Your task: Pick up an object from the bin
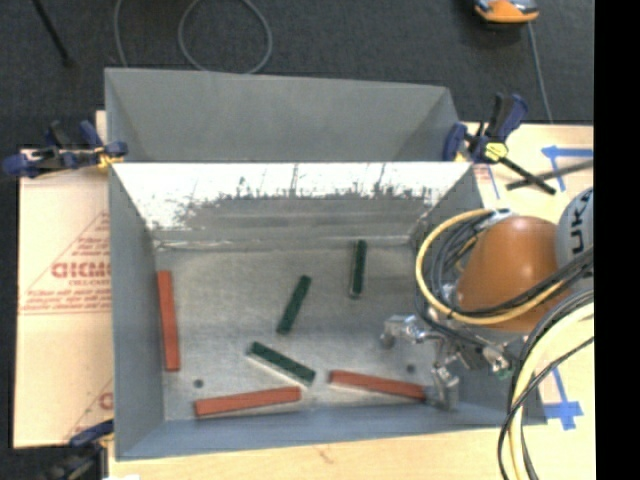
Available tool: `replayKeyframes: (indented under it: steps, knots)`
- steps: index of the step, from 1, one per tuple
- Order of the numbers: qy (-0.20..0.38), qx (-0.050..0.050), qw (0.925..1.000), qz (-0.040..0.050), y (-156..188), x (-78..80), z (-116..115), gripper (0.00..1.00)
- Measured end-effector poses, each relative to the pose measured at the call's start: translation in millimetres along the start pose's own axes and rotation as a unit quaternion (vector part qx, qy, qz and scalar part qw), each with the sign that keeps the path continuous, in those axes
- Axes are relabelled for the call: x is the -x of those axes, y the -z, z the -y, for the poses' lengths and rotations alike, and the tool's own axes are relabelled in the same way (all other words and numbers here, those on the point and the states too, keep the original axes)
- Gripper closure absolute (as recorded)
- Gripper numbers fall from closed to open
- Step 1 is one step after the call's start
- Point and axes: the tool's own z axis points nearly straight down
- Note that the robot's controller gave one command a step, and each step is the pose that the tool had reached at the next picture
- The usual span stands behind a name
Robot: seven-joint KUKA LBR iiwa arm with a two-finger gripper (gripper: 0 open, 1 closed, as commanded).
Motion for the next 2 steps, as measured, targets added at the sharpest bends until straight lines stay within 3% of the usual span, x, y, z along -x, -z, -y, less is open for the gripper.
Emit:
replayKeyframes:
  steps: [1, 2]
  knots:
    - [-0.029, 0.004, 0.9996, -0.0033, 42, 83.9, -32, 0.00]
    - [-0.045, 0.005, 0.9990, -0.0046, 18, 192.1, -53, 0.00]
